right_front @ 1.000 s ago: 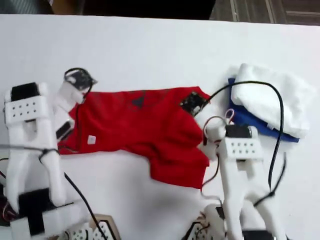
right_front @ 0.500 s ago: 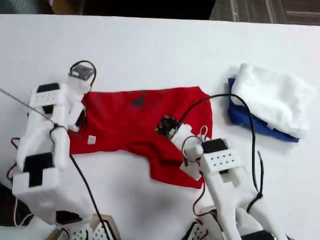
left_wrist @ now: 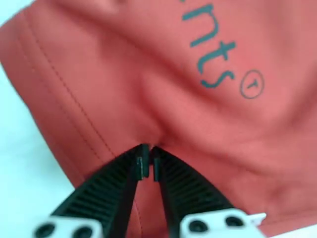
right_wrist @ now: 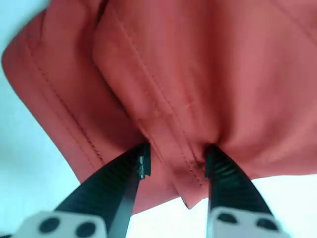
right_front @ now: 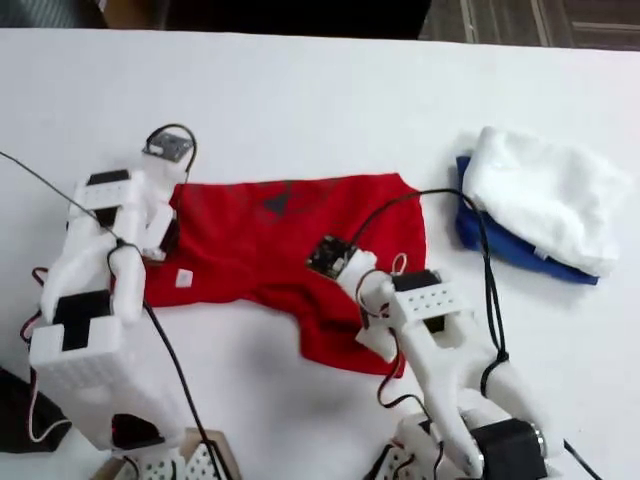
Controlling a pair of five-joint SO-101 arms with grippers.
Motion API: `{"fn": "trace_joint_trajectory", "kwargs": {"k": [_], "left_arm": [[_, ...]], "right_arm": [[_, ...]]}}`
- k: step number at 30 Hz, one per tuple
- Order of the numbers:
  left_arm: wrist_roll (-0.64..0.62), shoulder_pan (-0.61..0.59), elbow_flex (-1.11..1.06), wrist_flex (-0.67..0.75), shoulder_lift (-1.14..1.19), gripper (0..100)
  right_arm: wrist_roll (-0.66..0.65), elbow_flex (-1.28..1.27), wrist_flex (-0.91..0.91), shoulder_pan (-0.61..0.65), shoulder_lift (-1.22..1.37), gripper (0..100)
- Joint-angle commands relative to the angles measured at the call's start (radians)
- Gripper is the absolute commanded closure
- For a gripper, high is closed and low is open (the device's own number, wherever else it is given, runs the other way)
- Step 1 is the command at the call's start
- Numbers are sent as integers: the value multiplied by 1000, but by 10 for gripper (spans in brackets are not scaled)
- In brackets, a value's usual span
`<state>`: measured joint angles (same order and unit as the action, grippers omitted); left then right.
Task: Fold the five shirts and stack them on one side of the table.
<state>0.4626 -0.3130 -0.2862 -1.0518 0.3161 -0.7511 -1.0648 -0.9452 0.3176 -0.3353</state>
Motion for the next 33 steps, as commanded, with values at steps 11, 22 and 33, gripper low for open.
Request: {"fn": "trace_joint_trajectory", "kwargs": {"k": [11, 22, 33], "left_arm": [[-3, 14, 16, 31, 6, 943], [-3, 14, 21, 31, 6, 943], [-3, 14, 19, 31, 6, 943]], "right_arm": [[11, 109, -97, -53, -41, 978], [11, 161, -355, -47, -326, 978], [26, 66, -255, 45, -262, 861]]}}
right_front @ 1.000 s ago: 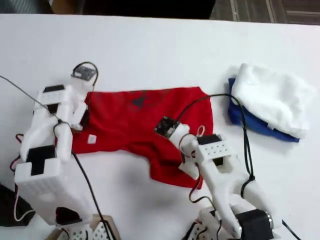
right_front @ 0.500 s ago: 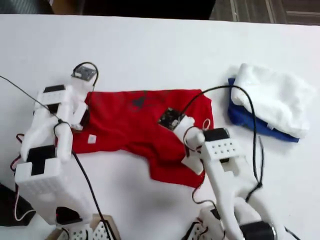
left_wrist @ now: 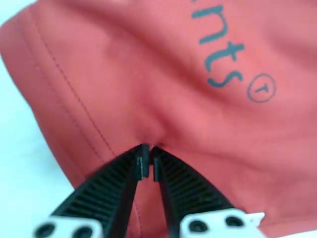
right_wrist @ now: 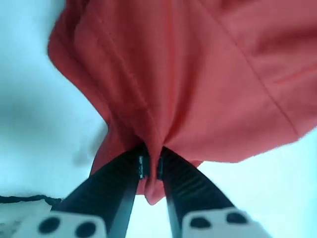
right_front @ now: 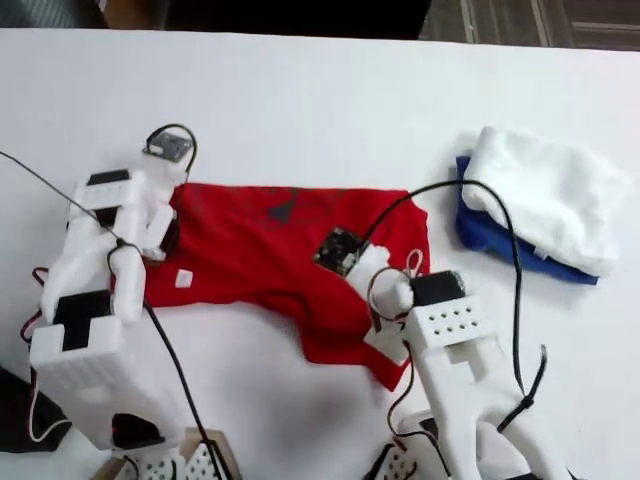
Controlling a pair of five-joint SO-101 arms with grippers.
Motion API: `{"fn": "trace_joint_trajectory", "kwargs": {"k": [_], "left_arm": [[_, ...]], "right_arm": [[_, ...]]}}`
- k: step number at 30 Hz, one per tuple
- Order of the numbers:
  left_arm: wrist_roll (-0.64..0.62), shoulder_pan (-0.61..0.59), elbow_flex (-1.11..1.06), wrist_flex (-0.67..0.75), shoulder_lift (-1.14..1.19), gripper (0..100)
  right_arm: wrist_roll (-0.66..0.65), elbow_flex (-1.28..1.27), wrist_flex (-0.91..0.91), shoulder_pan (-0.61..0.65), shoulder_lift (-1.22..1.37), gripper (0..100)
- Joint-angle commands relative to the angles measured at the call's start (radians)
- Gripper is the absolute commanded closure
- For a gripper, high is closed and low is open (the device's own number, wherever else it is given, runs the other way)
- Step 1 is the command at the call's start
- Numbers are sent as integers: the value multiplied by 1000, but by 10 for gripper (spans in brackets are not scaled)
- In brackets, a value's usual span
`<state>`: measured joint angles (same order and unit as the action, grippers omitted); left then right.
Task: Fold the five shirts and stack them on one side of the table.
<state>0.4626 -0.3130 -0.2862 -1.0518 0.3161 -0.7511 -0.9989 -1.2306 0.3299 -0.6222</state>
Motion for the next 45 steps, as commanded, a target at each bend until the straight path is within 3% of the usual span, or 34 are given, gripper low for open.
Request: {"fn": "trace_joint_trajectory", "kwargs": {"k": [1, 5, 9, 15, 17, 22, 30, 37, 42, 45], "left_arm": [[-3, 14, 19, 31, 6, 943], [-3, 14, 19, 31, 6, 943], [-3, 14, 19, 31, 6, 943], [-3, 14, 19, 31, 6, 943], [-3, 14, 19, 31, 6, 943], [-3, 14, 19, 31, 6, 943], [-3, 14, 21, 31, 6, 943], [-3, 14, 21, 31, 6, 943], [-3, 14, 21, 31, 6, 943], [-3, 14, 21, 31, 6, 943]], "right_arm": [[35, 0, 39, 47, 42, 816], [46, 17, 48, 154, 70, 715], [91, 57, 65, 239, 79, 716], [98, 66, 162, 225, 208, 717], [97, 71, 206, 208, 265, 746], [101, 135, 214, 199, 298, 980], [101, 265, 22, 206, 137, 978], [101, 227, -79, 237, 101, 978], [103, 89, -13, 349, 110, 977], [115, 14, 101, 346, 111, 973]]}}
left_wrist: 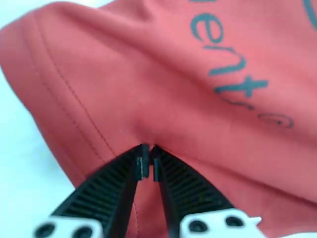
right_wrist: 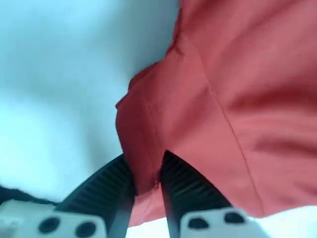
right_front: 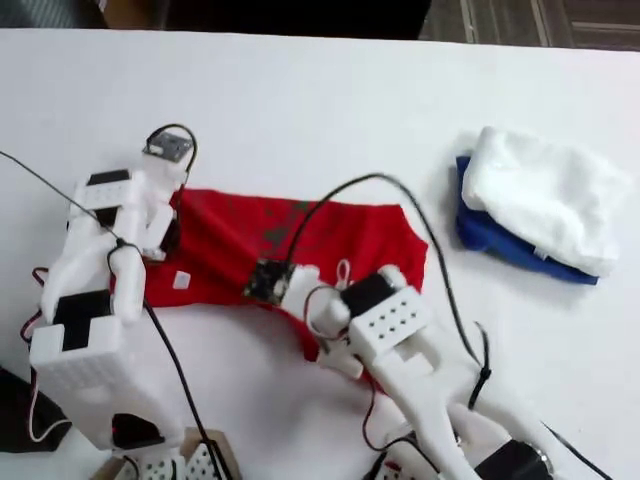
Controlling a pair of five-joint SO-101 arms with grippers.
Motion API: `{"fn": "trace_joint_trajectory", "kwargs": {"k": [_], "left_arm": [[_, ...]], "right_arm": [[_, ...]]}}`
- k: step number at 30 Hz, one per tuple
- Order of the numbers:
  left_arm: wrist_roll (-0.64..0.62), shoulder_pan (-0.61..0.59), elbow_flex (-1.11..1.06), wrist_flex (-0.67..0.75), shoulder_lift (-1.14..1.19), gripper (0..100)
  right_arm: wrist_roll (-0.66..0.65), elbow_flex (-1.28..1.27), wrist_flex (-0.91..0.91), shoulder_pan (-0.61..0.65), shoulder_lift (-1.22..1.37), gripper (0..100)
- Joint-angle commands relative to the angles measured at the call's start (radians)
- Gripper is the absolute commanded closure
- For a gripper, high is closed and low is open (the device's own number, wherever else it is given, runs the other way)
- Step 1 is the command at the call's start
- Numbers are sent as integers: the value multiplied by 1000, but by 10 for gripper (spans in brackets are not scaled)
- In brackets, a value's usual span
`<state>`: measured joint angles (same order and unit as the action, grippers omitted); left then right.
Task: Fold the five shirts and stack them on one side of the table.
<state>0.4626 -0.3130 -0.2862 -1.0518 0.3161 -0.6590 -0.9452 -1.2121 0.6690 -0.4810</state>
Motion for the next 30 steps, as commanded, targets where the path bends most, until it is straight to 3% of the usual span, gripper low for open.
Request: {"fn": "trace_joint_trajectory", "kwargs": {"k": [1, 6, 8, 16, 23, 30], "left_arm": [[-3, 14, 21, 31, 6, 943], [-3, 14, 21, 31, 6, 943], [-3, 14, 21, 31, 6, 943], [-3, 14, 21, 31, 6, 943], [-3, 14, 21, 31, 6, 943], [-2, 14, 21, 31, 6, 943]], "right_arm": [[41, -52, 108, -5, -30, 963], [57, -51, 107, -44, -39, 748], [57, -28, 51, -25, -41, 711], [57, 63, -74, 120, -28, 724], [57, -72, 156, 87, 113, 724], [57, -51, 266, 79, 285, 724]]}}
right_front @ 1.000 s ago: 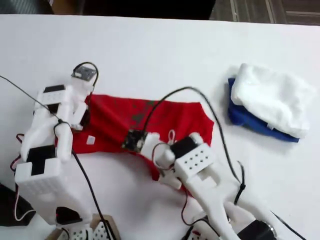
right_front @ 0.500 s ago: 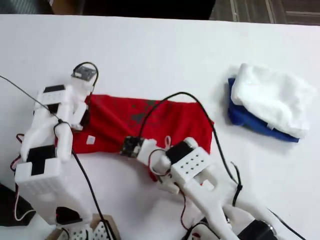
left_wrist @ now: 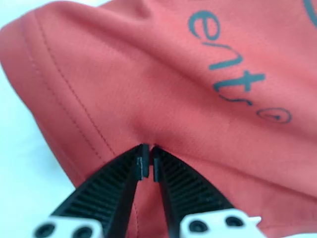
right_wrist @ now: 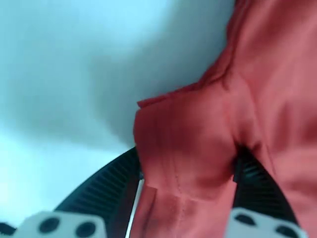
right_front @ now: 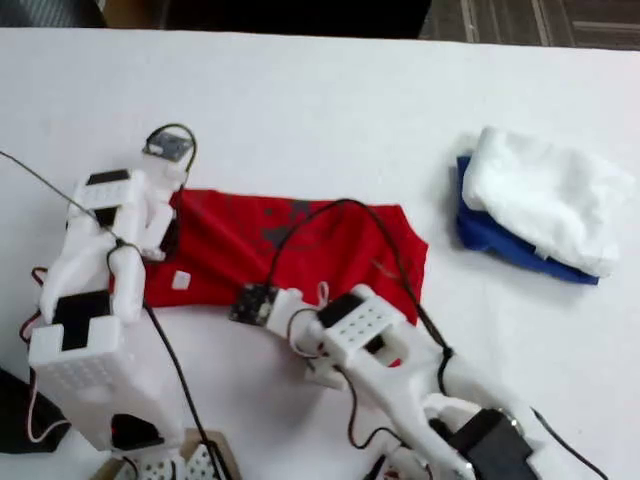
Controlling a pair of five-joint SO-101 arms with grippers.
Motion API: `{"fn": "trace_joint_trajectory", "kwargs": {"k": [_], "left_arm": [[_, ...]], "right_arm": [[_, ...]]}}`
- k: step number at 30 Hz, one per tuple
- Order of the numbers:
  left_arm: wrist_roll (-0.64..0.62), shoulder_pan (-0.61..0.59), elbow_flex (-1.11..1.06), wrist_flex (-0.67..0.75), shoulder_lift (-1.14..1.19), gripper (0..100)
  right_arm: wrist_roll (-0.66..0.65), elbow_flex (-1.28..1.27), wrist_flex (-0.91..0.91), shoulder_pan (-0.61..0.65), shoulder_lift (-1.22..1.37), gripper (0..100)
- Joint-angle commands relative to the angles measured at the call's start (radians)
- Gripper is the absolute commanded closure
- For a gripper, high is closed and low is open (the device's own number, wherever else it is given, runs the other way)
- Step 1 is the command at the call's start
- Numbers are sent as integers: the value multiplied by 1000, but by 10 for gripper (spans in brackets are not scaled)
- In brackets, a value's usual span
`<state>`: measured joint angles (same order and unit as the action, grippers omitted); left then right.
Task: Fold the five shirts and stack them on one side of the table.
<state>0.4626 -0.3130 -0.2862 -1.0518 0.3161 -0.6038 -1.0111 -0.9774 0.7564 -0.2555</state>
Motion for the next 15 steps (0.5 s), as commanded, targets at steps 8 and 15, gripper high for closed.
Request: {"fn": "trace_joint_trajectory", "kwargs": {"k": [8, 15], "left_arm": [[-2, 14, 21, 31, 6, 943], [-2, 14, 21, 31, 6, 943]], "right_arm": [[2, 150, -13, -84, 189, 878], [-55, 222, -79, -143, 96, 975]]}}
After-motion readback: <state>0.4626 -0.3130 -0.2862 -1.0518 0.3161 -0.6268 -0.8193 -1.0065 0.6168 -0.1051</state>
